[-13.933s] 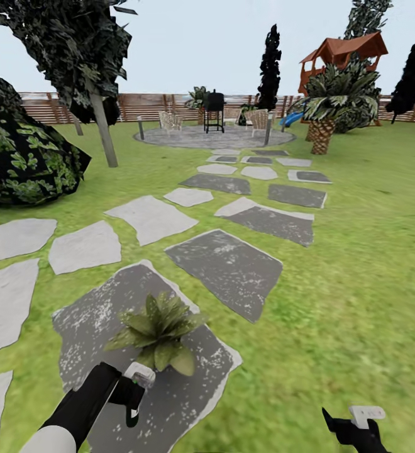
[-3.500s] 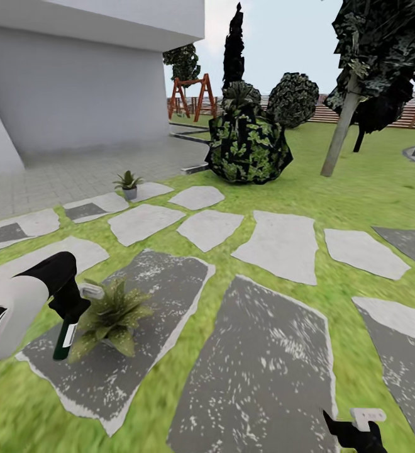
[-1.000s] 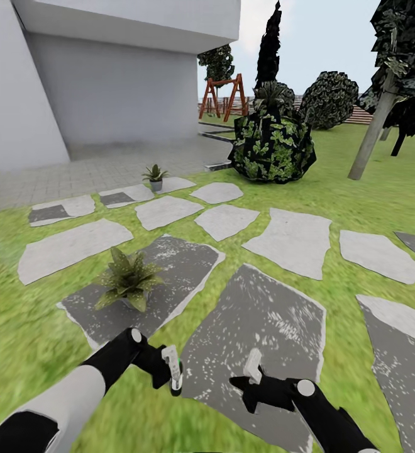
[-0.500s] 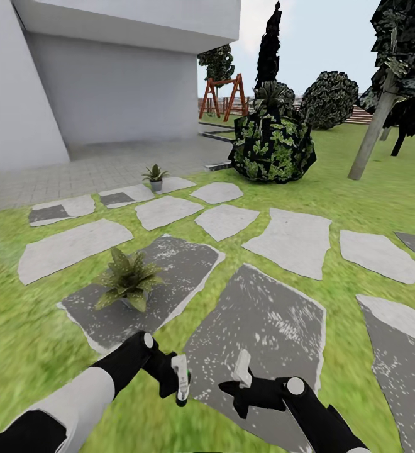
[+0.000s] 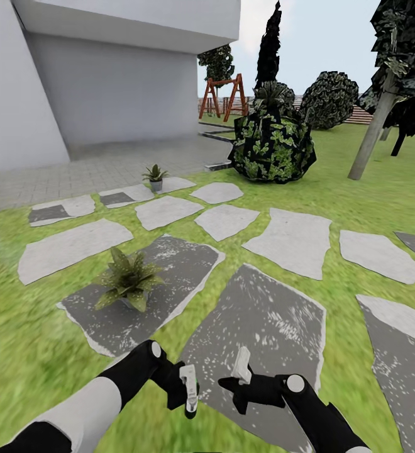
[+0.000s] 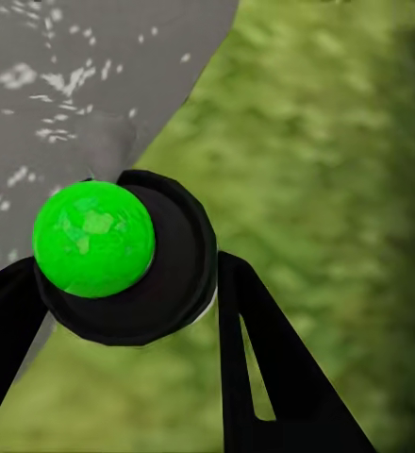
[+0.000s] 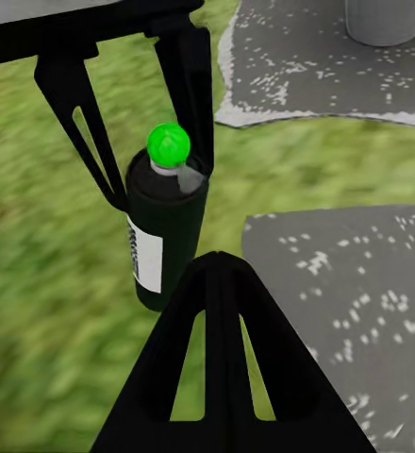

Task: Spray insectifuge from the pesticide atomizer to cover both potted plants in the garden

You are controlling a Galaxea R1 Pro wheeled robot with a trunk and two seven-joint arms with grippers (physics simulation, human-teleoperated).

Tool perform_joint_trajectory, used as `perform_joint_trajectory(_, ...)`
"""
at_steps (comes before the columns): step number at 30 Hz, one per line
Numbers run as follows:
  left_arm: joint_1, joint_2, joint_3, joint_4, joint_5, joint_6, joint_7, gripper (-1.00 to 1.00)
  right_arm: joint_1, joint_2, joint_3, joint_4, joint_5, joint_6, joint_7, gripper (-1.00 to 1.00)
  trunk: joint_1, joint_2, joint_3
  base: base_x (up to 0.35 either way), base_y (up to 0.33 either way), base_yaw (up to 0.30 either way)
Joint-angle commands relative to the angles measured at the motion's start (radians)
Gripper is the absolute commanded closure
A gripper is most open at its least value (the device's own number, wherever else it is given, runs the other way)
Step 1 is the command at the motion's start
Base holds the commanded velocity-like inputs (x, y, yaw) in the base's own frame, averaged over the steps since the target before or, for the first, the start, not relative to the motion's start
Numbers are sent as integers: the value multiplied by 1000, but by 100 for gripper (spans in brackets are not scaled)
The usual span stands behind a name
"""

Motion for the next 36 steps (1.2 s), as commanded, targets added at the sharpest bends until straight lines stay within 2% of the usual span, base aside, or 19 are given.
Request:
perform_joint_trajectory(1, 0, -3, -1, -2, -1, 8, -4, 100, 0, -1, 1, -1, 11, -10, -1, 100, 0, 0, -1, 0, 0, 0)
perform_joint_trajectory(21, 0, -73, 0, -4, 4, 8, -4, 100, 0, -1, 1, -1, 11, -10, -1, 100, 0, 0, -1, 0, 0, 0)
perform_joint_trajectory(36, 0, -84, 0, -6, 5, 8, -3, 100, 0, -1, 1, -1, 11, -10, -1, 100, 0, 0, -1, 0, 0, 0)
